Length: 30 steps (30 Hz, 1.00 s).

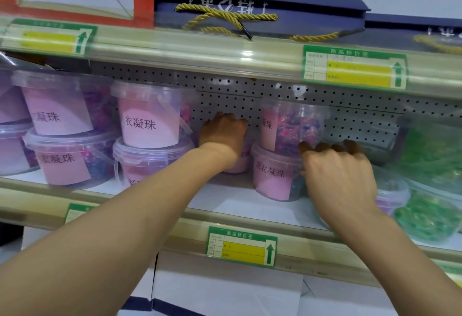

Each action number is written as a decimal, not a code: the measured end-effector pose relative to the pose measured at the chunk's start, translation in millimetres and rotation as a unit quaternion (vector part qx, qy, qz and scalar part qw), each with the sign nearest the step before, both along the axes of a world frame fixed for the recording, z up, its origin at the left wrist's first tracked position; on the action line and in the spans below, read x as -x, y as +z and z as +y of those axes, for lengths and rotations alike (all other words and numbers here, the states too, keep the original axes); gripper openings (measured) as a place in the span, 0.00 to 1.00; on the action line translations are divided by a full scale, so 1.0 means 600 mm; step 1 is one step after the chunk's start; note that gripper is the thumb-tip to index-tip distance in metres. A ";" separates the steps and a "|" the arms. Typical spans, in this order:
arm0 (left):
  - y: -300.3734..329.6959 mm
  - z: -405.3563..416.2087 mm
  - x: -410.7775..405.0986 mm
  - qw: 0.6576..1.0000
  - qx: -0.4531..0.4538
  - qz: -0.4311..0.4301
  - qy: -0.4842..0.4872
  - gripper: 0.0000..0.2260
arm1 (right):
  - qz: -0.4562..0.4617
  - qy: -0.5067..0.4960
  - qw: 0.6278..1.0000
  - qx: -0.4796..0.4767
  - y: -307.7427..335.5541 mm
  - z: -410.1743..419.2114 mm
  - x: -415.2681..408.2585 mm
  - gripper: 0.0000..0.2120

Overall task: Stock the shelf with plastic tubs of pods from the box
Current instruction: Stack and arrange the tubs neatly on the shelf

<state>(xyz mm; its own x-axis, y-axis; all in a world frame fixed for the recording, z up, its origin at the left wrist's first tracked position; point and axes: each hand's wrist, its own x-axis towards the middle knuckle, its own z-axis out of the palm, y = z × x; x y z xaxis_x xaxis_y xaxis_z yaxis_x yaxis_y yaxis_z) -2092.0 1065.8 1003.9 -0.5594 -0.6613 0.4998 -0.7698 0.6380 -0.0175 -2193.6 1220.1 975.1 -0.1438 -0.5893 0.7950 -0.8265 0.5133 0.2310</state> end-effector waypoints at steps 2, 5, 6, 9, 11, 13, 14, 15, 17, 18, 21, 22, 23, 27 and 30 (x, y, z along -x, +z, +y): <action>-0.001 0.003 0.002 1.000 -0.002 0.004 -0.011 0.15 | -0.014 -0.005 1.000 -0.013 0.000 0.001 -0.001 0.12; -0.001 0.006 0.000 1.000 0.007 -0.001 -0.012 0.17 | -0.010 0.000 1.000 -0.010 -0.002 0.004 0.000 0.09; -0.002 0.005 0.000 1.000 0.010 -0.001 -0.013 0.17 | -0.010 0.004 1.000 -0.012 0.000 0.004 -0.001 0.12; -0.002 0.005 -0.005 0.999 -0.034 0.027 -0.032 0.19 | 0.003 0.015 1.000 -0.011 0.001 0.002 0.002 0.17; 0.001 0.015 -0.012 0.988 -0.100 0.090 -0.076 0.21 | 0.006 0.029 1.000 -0.011 0.003 0.003 0.002 0.18; -0.002 0.031 -0.025 0.965 -0.165 0.156 -0.134 0.22 | 0.017 0.046 0.999 -0.004 0.004 0.004 -0.001 0.19; -0.007 0.040 -0.032 0.949 -0.203 0.180 -0.164 0.23 | 0.027 0.056 0.998 -0.001 0.005 0.005 -0.003 0.21; -0.015 0.048 -0.039 0.931 -0.245 0.195 -0.190 0.24 | 0.040 0.066 0.997 0.004 0.003 0.006 -0.003 0.23; -0.030 0.064 -0.054 0.885 -0.330 0.232 -0.232 0.28 | 0.056 0.081 0.995 0.014 -0.001 0.009 -0.005 0.24; -0.035 0.070 -0.063 0.859 -0.365 0.259 -0.246 0.30 | 0.056 0.085 0.995 0.018 -0.001 0.011 -0.010 0.24; -0.043 0.084 -0.093 0.799 -0.423 0.338 -0.261 0.29 | 0.047 0.073 0.996 0.028 -0.005 0.019 -0.029 0.18; -0.046 0.088 -0.104 0.791 -0.423 0.356 -0.261 0.28 | 0.041 0.069 0.996 0.027 -0.007 0.021 -0.035 0.20; -0.052 0.092 -0.115 0.790 -0.416 0.369 -0.258 0.28 | 0.035 0.068 0.997 0.025 -0.011 0.021 -0.039 0.23; -0.066 0.102 -0.155 0.837 -0.337 0.364 -0.231 0.31 | 0.001 0.091 0.996 -0.002 -0.020 0.007 -0.052 0.29; -0.067 0.115 -0.183 0.870 -0.280 0.336 -0.229 0.33 | -0.054 0.124 0.990 -0.031 -0.018 -0.010 -0.053 0.31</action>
